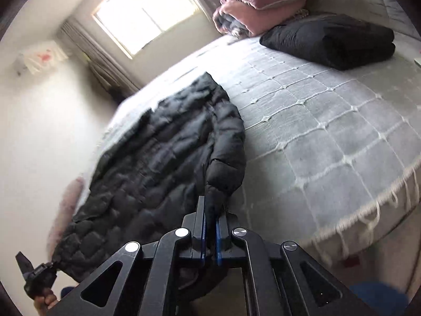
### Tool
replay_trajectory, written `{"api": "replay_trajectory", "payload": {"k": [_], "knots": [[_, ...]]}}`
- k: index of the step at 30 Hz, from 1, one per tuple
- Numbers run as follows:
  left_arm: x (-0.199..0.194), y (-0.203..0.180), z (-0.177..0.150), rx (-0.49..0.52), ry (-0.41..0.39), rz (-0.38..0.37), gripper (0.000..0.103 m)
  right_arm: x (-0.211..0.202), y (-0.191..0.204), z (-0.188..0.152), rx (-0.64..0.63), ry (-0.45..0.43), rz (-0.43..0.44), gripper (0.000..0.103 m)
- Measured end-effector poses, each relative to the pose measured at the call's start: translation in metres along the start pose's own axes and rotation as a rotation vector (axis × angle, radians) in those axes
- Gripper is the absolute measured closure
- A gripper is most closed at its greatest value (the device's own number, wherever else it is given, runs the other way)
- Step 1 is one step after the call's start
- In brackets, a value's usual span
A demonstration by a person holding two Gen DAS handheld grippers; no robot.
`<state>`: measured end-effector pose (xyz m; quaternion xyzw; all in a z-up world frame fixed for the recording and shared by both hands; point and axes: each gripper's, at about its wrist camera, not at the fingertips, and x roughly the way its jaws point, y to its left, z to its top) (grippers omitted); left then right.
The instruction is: Fold large clothes
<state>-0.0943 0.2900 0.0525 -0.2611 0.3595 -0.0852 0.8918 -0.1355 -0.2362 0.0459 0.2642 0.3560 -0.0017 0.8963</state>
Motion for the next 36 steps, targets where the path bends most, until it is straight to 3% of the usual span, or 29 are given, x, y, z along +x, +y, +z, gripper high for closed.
{"api": "replay_trajectory", "payload": {"k": [7,12,16,19,22,25,27,29,31,32,36], "knots": [[-0.072,-0.012,0.014,0.036,-0.076,-0.107,0.096,-0.073,-0.004,0.004,0.032,-0.106,0.170,0.099],[-0.100,-0.023,0.036,0.054,-0.157,-0.184,0.096,-0.110,0.015,0.032,0.015,-0.222,0.276,0.099],[-0.079,-0.025,0.077,0.051,-0.204,-0.172,0.096,-0.091,0.037,0.077,0.005,-0.269,0.328,0.099],[-0.028,-0.018,0.128,-0.024,-0.147,-0.148,0.095,-0.041,0.050,0.128,0.052,-0.252,0.373,0.098],[0.052,-0.013,0.187,-0.036,-0.041,-0.116,0.087,0.036,0.059,0.183,0.150,-0.191,0.291,0.093],[0.131,0.000,0.226,-0.091,0.061,0.015,0.072,0.098,0.071,0.215,0.173,-0.163,0.028,0.089],[0.151,0.006,0.234,-0.091,0.065,0.075,0.050,0.120,0.078,0.221,0.116,-0.202,-0.052,0.084],[0.158,0.018,0.236,-0.118,0.034,0.051,0.038,0.138,0.078,0.223,0.055,-0.198,-0.088,0.074],[0.163,0.029,0.236,-0.146,0.031,0.013,0.035,0.148,0.066,0.220,0.039,-0.217,-0.173,0.051],[0.168,0.034,0.233,-0.149,0.040,0.018,0.034,0.153,0.055,0.220,0.051,-0.225,-0.214,0.048],[0.209,0.043,0.220,-0.104,0.167,0.096,0.031,0.173,0.032,0.229,0.045,-0.126,-0.150,0.047]]}}
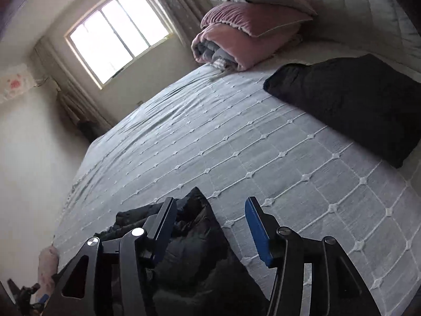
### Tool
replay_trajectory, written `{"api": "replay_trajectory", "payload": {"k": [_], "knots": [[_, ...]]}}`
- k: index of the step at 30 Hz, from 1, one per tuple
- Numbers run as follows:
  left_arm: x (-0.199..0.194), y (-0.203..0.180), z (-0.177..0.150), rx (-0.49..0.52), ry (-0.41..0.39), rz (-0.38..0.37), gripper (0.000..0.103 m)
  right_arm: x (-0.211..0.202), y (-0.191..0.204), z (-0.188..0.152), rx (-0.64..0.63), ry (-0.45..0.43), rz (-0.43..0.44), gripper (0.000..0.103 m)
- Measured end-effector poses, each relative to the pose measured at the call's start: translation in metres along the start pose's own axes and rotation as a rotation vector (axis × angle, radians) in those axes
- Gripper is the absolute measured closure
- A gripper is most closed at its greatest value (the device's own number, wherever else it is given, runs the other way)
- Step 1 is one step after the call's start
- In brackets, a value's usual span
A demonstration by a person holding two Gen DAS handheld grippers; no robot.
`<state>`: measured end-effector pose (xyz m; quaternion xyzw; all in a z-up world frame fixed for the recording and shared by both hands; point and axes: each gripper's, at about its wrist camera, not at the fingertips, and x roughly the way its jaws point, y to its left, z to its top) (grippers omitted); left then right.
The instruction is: Fold large clothes
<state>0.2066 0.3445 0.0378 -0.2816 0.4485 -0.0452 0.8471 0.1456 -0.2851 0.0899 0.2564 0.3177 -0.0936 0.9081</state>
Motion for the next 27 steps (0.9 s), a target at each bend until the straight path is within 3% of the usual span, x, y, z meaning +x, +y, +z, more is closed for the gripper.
{"api": "replay_trajectory", "payload": {"k": [2,5,7,8,9,10,11,17,22,27], "knots": [[0.020,0.000,-0.002,0.019,0.042,0.021,0.031,0.008,0.007,-0.010,-0.049,0.053,0.028,0.046],[0.037,-0.010,-0.005,0.079,0.051,0.056,0.032,0.042,0.015,-0.018,-0.123,0.135,-0.040,0.046],[0.046,-0.021,-0.005,0.143,0.056,0.087,0.050,0.062,0.016,-0.023,-0.155,0.185,-0.058,0.047],[0.052,-0.027,-0.005,0.170,0.076,0.100,0.066,0.071,0.015,-0.026,-0.158,0.209,-0.051,0.049],[0.054,-0.030,-0.004,0.182,0.080,0.114,0.074,0.076,0.014,-0.027,-0.152,0.220,-0.034,0.061],[0.055,-0.036,-0.005,0.208,0.064,0.135,0.080,0.081,0.014,-0.027,-0.149,0.232,-0.008,0.086],[0.055,-0.040,-0.005,0.233,0.053,0.150,0.092,0.083,0.016,-0.027,-0.155,0.239,-0.001,0.090],[0.040,-0.053,0.014,0.234,-0.023,0.183,0.097,0.071,0.049,-0.010,-0.245,0.132,-0.021,0.097],[0.039,-0.073,0.038,0.242,-0.101,0.240,0.097,0.085,0.090,0.004,-0.314,0.040,-0.100,0.098],[0.073,-0.074,0.062,0.213,-0.115,0.299,0.098,0.119,0.109,0.008,-0.338,0.001,-0.180,0.098]]}}
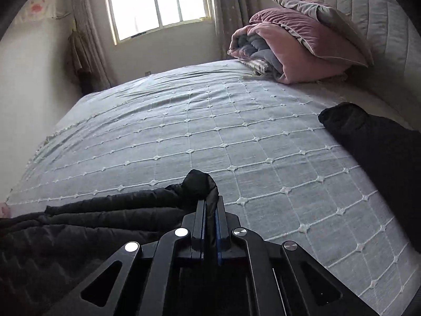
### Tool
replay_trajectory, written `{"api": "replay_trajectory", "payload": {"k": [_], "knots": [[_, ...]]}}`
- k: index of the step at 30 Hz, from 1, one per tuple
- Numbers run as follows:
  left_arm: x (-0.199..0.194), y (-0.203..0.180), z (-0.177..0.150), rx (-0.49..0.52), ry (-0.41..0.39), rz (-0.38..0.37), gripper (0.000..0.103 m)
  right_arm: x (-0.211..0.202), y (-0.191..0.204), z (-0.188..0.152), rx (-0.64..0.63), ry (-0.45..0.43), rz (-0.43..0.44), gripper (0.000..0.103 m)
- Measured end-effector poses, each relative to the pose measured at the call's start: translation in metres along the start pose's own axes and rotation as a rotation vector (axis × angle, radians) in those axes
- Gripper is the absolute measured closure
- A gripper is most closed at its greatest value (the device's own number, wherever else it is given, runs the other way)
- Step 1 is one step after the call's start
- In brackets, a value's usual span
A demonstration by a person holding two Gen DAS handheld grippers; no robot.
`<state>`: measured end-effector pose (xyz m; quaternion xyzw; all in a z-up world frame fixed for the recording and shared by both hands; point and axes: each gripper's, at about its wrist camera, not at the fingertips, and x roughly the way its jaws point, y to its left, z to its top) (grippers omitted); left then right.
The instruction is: Fold large clothes
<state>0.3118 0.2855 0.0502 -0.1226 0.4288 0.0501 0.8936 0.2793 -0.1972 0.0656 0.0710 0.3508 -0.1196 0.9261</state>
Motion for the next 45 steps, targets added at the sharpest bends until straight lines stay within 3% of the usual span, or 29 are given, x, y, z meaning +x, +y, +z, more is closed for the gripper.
{"api": "replay_trajectory", "payload": {"k": [6,13,18,20,21,22,23,25,26,28,31,32,38,43,45], "knots": [[0.055,-0.007,-0.008,0.004,0.035,0.090,0.097,0.043,0.009,-0.003,-0.063,0.048,-0.051,0.098],[0.076,-0.011,-0.025,0.012,0.020,0.111,0.095,0.086,-0.006,-0.023,-0.027,0.178,-0.060,0.097],[0.069,0.001,-0.033,-0.040,-0.009,0.103,0.083,0.078,-0.007,-0.025,0.001,0.152,-0.074,0.086],[0.059,0.011,-0.032,-0.077,-0.010,0.089,0.076,0.059,-0.013,-0.021,0.053,0.143,-0.018,0.082],[0.046,0.020,-0.032,-0.127,-0.029,0.072,0.071,0.043,-0.017,-0.016,0.083,0.128,0.035,0.079],[0.033,0.027,-0.032,-0.171,-0.050,0.064,0.065,0.025,-0.021,-0.012,0.109,0.098,0.077,0.067],[0.022,0.032,-0.033,-0.199,-0.067,0.058,0.054,0.007,-0.024,-0.009,0.129,0.067,0.093,0.041],[-0.011,0.038,-0.037,-0.225,-0.107,0.046,0.047,-0.036,-0.031,-0.009,0.169,-0.021,0.125,0.014],[-0.024,0.036,-0.039,-0.213,-0.122,0.044,0.047,-0.052,-0.032,-0.010,0.176,-0.048,0.152,0.014],[-0.051,0.026,-0.046,-0.182,-0.142,0.039,0.045,-0.076,-0.030,-0.015,0.189,-0.017,0.217,0.014],[-0.092,-0.006,-0.067,-0.134,-0.152,0.010,0.030,-0.100,-0.015,-0.034,0.214,0.034,0.314,0.014],[-0.102,-0.018,-0.072,-0.109,-0.150,0.000,0.024,-0.105,-0.005,-0.041,0.198,0.063,0.325,0.014],[-0.122,-0.108,-0.107,0.143,-0.057,-0.057,0.021,-0.118,0.077,-0.092,-0.070,0.150,0.351,0.014],[-0.071,-0.125,-0.137,0.177,-0.008,-0.086,0.021,-0.086,0.124,-0.138,-0.320,0.209,0.229,0.014],[-0.048,-0.120,-0.148,0.204,0.010,-0.062,0.021,-0.081,0.132,-0.146,-0.395,0.188,0.193,0.014]]}}
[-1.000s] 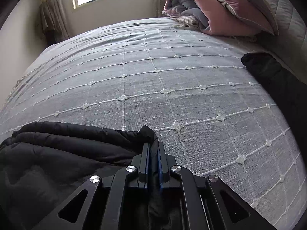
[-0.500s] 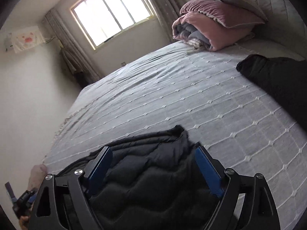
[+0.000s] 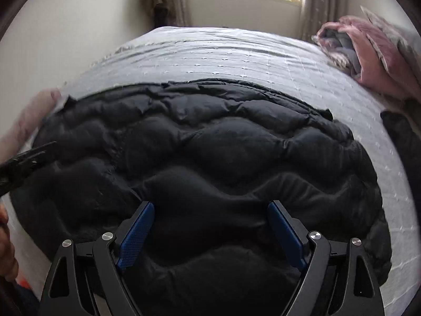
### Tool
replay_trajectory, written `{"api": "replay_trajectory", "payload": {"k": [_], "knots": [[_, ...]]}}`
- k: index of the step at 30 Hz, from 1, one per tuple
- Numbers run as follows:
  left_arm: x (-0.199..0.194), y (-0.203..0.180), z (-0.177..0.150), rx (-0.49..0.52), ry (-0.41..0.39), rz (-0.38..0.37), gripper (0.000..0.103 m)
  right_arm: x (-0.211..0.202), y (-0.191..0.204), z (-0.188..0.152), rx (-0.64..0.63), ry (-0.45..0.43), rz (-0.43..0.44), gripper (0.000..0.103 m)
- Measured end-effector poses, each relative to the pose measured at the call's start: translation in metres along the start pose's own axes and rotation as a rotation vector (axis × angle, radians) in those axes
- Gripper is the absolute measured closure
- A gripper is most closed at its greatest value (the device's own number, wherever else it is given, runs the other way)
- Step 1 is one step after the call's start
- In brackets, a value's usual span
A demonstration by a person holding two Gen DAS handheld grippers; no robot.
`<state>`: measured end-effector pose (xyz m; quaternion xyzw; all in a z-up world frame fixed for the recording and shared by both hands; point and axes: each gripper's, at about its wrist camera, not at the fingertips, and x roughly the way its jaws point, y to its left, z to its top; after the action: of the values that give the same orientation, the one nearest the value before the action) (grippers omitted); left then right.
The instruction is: Fold large clothes
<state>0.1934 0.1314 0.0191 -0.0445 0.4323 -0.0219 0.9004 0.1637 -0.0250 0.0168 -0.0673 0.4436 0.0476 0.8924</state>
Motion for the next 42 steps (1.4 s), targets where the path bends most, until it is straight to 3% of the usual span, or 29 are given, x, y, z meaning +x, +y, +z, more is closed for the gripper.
{"api": "replay_trajectory", "payload": {"k": [4,7,14,20,23,26,29,32,36,42], "knots": [[0.000,0.007,0.001,0.048,-0.038,0.035,0.021,0.004,-0.008,0.003,-0.008,-0.008,-0.009,0.014],[0.007,0.025,0.007,0.027,-0.038,0.078,0.021,0.005,-0.025,0.007,0.030,0.001,-0.021,0.014],[0.016,0.098,0.015,-0.225,0.026,0.020,0.021,0.005,-0.113,0.004,0.281,0.029,-0.061,0.014],[0.022,0.124,0.006,-0.281,0.061,0.004,0.021,0.021,-0.158,-0.010,0.404,0.060,-0.052,0.010],[0.018,0.130,0.005,-0.321,0.055,-0.011,0.021,0.023,-0.153,-0.011,0.385,0.064,-0.084,0.009],[-0.003,0.137,0.009,-0.375,-0.028,0.007,0.021,0.012,-0.153,-0.009,0.413,0.050,-0.104,0.009],[-0.017,0.128,0.013,-0.317,-0.071,0.006,0.021,-0.005,-0.151,-0.006,0.449,-0.023,-0.061,0.009],[-0.010,0.117,0.016,-0.276,-0.038,-0.038,0.021,-0.012,-0.134,-0.001,0.434,-0.054,0.001,0.009],[0.015,0.108,0.021,-0.292,0.040,-0.113,0.021,-0.010,-0.097,0.011,0.359,-0.076,0.043,0.009],[0.030,0.082,0.031,-0.200,0.044,-0.069,0.021,0.009,-0.059,0.033,0.254,-0.081,0.044,0.009]]}}
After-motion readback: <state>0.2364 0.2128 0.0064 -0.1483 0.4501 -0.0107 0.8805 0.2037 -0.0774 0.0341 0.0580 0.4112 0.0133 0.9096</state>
